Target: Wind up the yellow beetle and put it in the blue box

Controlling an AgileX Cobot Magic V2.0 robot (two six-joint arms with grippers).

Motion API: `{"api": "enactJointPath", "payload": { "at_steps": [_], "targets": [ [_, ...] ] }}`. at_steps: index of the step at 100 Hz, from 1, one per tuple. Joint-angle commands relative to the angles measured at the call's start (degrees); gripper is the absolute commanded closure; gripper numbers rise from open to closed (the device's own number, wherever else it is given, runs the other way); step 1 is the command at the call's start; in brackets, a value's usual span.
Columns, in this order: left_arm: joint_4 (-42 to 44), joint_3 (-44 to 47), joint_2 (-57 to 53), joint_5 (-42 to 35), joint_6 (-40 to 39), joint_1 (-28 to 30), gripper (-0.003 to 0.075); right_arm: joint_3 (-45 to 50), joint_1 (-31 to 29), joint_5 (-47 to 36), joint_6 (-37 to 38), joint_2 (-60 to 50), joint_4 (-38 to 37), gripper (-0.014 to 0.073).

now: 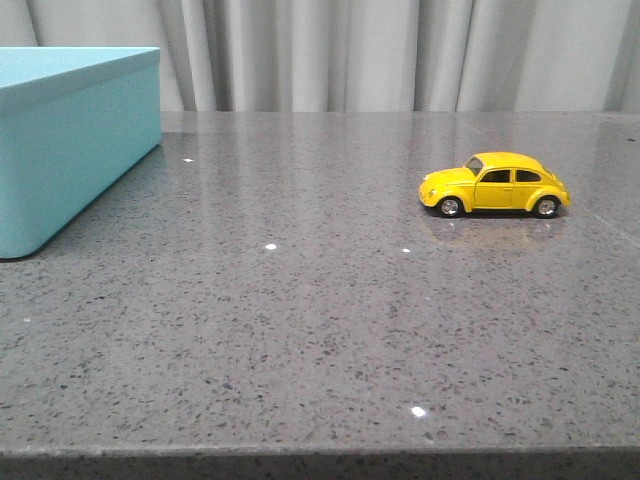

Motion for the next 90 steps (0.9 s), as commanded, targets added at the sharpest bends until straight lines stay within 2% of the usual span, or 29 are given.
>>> {"api": "enactJointPath", "payload": {
  "at_steps": [1,90],
  "targets": [
    [-0.01,1.19,-1.87,-4.48,-0.30,-0.05,0.0739,-0.99,-0.19,-4.38,-0.10,-1.31,-0.53,0.0662],
    [-1.76,1.08,-1.87,-7.44,-0.40,-0.05,0.0739,-1.05,-0.19,-5.75,-0.17,-1.27,-0.53,0.0662]
  ]
}}
